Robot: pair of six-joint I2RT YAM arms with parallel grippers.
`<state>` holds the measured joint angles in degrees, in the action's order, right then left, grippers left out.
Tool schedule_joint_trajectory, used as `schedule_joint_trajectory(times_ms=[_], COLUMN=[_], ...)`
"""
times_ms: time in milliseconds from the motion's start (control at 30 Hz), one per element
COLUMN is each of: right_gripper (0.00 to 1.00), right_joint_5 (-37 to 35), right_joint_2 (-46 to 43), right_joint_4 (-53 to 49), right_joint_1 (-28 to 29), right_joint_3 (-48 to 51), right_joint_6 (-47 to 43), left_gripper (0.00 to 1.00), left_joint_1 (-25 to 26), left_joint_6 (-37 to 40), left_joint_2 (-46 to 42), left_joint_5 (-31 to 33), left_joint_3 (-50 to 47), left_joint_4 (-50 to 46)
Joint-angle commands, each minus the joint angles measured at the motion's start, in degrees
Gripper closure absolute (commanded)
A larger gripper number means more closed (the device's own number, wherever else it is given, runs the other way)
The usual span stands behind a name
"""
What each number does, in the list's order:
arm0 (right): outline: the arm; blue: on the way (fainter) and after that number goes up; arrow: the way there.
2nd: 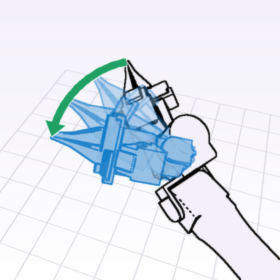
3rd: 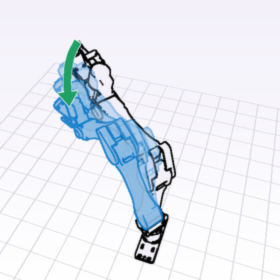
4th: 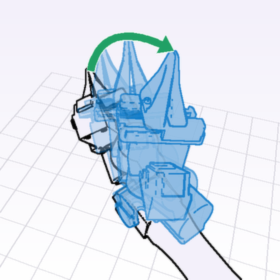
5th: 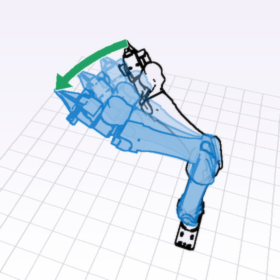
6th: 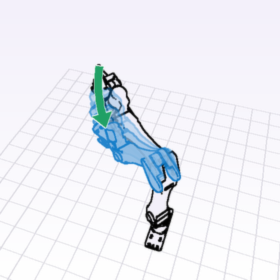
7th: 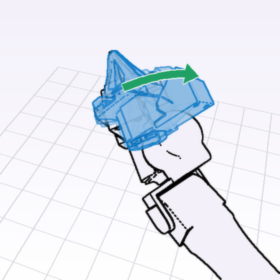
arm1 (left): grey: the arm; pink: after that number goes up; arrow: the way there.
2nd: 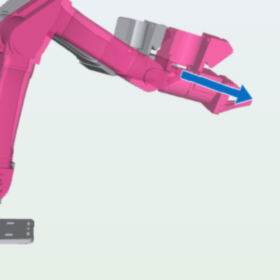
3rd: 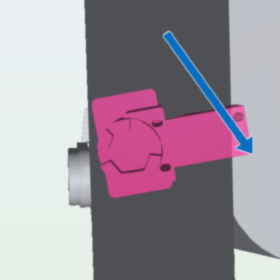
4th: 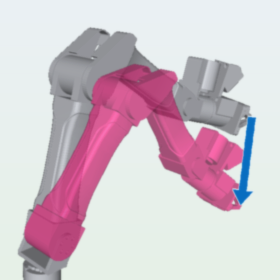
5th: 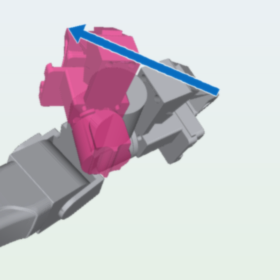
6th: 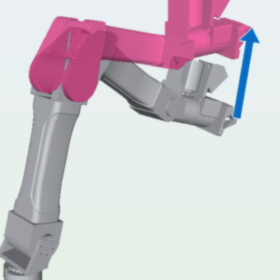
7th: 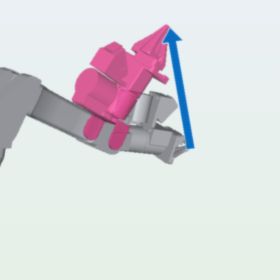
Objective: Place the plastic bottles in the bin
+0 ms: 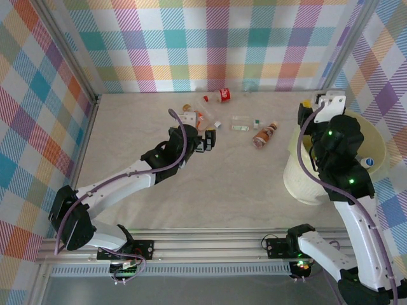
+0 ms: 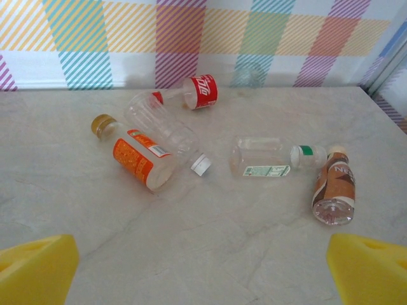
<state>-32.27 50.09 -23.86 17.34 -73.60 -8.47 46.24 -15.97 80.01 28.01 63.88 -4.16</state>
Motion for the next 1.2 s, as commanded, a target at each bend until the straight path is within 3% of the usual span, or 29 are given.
schedule_joint_trajectory(times_ms=[0, 167, 333, 633, 833, 967, 1000, 1100, 1167], right_gripper=[0.72, 0.72, 0.73, 0.73, 0.73, 0.67, 0.62, 0.32, 0.08], right_joint_5=[-11.76, -18.59, -17.68, 0.40, 7.38, 9.52, 9.48, 8.28, 8.62], right_joint_2=[3.16, 8.44, 11.71, 17.90, 22.01, 24.63, 25.19, 26.33, 26.30], right_joint_4=[-4.70, -12.63, -23.20, -43.35, -48.70, -48.88, -48.41, -47.14, -46.12], right_joint_1=[0.18, -0.57, -5.42, -21.73, -30.56, -34.25, -34.60, -34.92, -34.92], right_joint_3=[-3.68, -7.80, -13.23, -21.36, -21.52, -20.50, -20.04, -19.56, -19.65], right_joint_6=[-5.06, -6.45, -1.27, 8.25, 8.80, 9.86, 10.03, 11.33, 11.81], left_gripper=[0.00, 0.00, 0.00, 0.00, 0.00, 0.00, 0.00, 0.00, 0.00], left_joint_1=[-1.16, -2.16, -2.67, -3.43, -4.18, -4.61, -4.66, -4.77, -4.80], left_joint_6=[-2.51, -3.93, -5.01, -5.98, -7.15, -8.08, -8.24, -8.54, -8.55], left_joint_2=[-1.10, -0.65, -0.33, -0.83, -0.61, 0.13, 0.28, 0.41, 0.24], left_joint_5=[0.44, -0.60, -1.12, -1.61, -2.49, -3.41, -3.57, -3.86, -3.67], left_joint_3=[-0.93, -0.60, -0.57, -0.75, -1.21, -1.08, -1.12, -0.90, -0.94], left_joint_4=[0.08, -0.71, -1.13, -2.54, -2.86, -2.96, -3.04, -3.47, -3.74])
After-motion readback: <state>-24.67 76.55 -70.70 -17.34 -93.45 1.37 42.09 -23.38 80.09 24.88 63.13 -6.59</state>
